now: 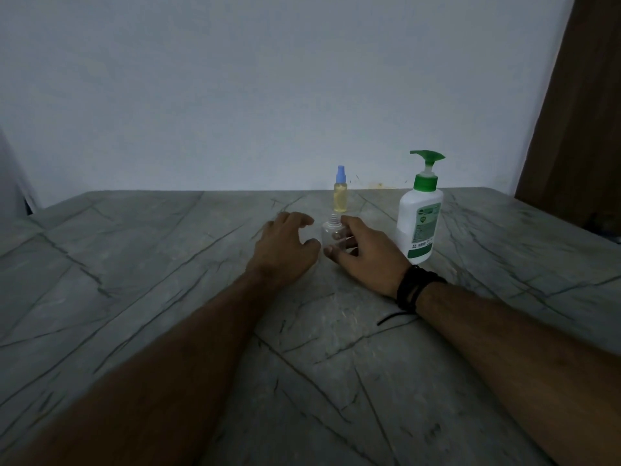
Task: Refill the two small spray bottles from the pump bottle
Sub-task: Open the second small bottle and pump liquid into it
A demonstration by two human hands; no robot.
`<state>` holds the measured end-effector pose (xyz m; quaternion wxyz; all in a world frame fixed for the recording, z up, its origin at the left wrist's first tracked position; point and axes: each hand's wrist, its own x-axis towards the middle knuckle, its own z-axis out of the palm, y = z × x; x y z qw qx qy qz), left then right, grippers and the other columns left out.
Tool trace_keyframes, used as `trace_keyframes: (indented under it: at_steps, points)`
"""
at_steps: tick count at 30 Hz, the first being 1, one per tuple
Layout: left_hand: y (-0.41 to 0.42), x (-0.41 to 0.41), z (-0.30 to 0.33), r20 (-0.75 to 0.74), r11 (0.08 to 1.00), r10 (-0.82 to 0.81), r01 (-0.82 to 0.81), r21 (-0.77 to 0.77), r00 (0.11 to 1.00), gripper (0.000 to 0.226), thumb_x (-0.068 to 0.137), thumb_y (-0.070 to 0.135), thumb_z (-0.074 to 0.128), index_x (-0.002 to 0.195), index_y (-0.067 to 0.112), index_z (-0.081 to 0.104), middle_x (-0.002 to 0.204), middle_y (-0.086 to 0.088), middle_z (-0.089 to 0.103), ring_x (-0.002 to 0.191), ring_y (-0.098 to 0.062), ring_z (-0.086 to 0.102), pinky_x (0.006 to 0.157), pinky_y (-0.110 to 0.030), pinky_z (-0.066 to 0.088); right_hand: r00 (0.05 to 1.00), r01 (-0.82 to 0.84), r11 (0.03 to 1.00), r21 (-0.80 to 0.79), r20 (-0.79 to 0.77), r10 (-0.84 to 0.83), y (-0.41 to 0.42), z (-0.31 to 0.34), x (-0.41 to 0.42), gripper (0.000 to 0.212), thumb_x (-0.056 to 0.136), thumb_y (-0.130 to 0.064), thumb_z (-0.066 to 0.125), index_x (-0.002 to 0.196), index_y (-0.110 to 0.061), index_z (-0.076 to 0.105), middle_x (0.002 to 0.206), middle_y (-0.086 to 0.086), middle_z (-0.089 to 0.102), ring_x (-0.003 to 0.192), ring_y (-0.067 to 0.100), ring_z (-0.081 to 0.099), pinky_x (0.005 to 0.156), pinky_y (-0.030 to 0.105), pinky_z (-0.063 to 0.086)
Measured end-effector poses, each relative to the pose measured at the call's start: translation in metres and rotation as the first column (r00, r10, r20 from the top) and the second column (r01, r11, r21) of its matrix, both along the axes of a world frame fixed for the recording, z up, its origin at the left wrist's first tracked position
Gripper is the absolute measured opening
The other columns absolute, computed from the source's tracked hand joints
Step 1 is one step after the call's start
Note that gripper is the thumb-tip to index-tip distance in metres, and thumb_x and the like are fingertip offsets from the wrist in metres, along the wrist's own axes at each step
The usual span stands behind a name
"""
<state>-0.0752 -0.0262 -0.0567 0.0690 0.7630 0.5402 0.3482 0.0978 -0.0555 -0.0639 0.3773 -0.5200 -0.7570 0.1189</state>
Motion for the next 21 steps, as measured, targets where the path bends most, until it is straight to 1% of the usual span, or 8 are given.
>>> trace_keyframes:
  at_steps: [4, 7, 8, 11, 13, 15, 18, 21]
  points:
    - [-0.002, 0.002, -0.002, 0.002, 0.987, -0.148, 0.148, -0.065, 0.989, 0.059, 0.082, 0.036, 0.066, 0.135, 0.024, 0.045, 0.139, 0.004, 0.046, 0.125, -0.016, 0.040, 0.100, -0.032, 0.036, 1.000, -0.004, 1.000, 0.001, -0.007, 0.004, 0.000, -0.001, 0.000, 0.056, 0.098, -0.038, 0.057, 0.147, -0.018, 0.038, 0.129, -0.001, 0.061, 0.108, 0.014, 0.062, 0.095, 0.030, 0.050]
    - [-0.003, 0.003, -0.003, 0.006, 0.976, -0.203, 0.203, -0.078, 0.979, 0.068, 0.074, 0.060, 0.062, 0.132, 0.025, 0.051, 0.128, 0.005, 0.058, 0.114, -0.016, 0.052, 0.096, -0.041, 0.047, 1.000, 0.000, 1.000, 0.002, 0.002, 0.000, 0.002, -0.003, 0.001, 0.056, 0.100, -0.042, 0.051, 0.149, -0.019, 0.037, 0.136, 0.000, 0.059, 0.117, 0.016, 0.060, 0.102, 0.033, 0.047]
    - [-0.004, 0.004, -0.001, 0.011, 0.975, -0.207, 0.207, -0.081, 0.978, 0.065, 0.076, 0.060, 0.062, 0.130, 0.025, 0.053, 0.125, 0.005, 0.061, 0.111, -0.015, 0.055, 0.094, -0.041, 0.048, 1.000, 0.000, 1.000, 0.004, 0.008, -0.001, 0.004, -0.004, 0.001, 0.058, 0.100, -0.046, 0.048, 0.150, -0.019, 0.036, 0.140, 0.001, 0.057, 0.122, 0.017, 0.057, 0.106, 0.035, 0.044]
    - [-0.006, 0.003, 0.003, 0.025, 0.975, -0.199, 0.201, -0.091, 0.980, 0.051, 0.085, 0.044, 0.066, 0.129, 0.022, 0.055, 0.121, 0.004, 0.065, 0.106, -0.011, 0.058, 0.090, -0.031, 0.047, 0.999, -0.012, 1.000, -0.004, 0.033, 0.012, 0.004, -0.004, -0.001, 0.073, 0.095, -0.065, 0.037, 0.153, -0.021, 0.031, 0.150, 0.001, 0.048, 0.133, 0.016, 0.049, 0.111, 0.040, 0.040]
    - [-0.008, 0.004, 0.003, 0.027, 0.975, -0.202, 0.204, -0.093, 0.979, 0.048, 0.087, 0.038, 0.066, 0.130, 0.020, 0.055, 0.121, 0.003, 0.064, 0.106, -0.011, 0.058, 0.085, -0.025, 0.044, 0.998, 0.009, 1.000, 0.017, 0.062, -0.010, 0.001, -0.003, -0.003, 0.077, 0.095, -0.067, 0.035, 0.155, -0.021, 0.026, 0.155, 0.003, 0.040, 0.139, 0.018, 0.041, 0.115, 0.042, 0.035]
    - [-0.010, 0.003, 0.004, 0.021, 0.975, -0.202, 0.203, -0.089, 0.979, 0.045, 0.088, 0.035, 0.065, 0.129, 0.018, 0.055, 0.122, 0.002, 0.064, 0.104, -0.010, 0.057, 0.082, -0.021, 0.040, 0.993, 0.051, 0.993, 0.107, 0.096, -0.061, -0.008, 0.001, -0.007, 0.074, 0.097, -0.063, 0.036, 0.155, -0.019, 0.023, 0.156, 0.007, 0.035, 0.142, 0.023, 0.035, 0.116, 0.042, 0.031]
    - [-0.010, 0.004, 0.005, 0.019, 0.976, -0.204, 0.205, -0.074, 0.979, 0.040, 0.088, 0.028, 0.065, 0.126, 0.017, 0.057, 0.118, 0.000, 0.065, 0.097, -0.008, 0.056, 0.079, -0.020, 0.038, 0.983, 0.071, 0.959, 0.273, 0.146, -0.114, -0.033, 0.017, -0.013, 0.075, 0.094, -0.065, 0.033, 0.153, -0.020, 0.025, 0.154, 0.006, 0.034, 0.140, 0.024, 0.034, 0.113, 0.043, 0.035]
    - [-0.009, 0.004, 0.005, 0.029, 0.974, -0.212, 0.213, -0.074, 0.977, 0.041, 0.088, 0.034, 0.064, 0.124, 0.016, 0.057, 0.114, 0.001, 0.065, 0.095, -0.008, 0.056, 0.077, -0.023, 0.040, 0.962, 0.023, 0.868, 0.496, 0.224, -0.154, -0.054, 0.043, -0.008, 0.072, 0.092, -0.056, 0.050, 0.151, -0.018, 0.032, 0.145, 0.006, 0.042, 0.135, 0.026, 0.038, 0.104, 0.047, 0.043]
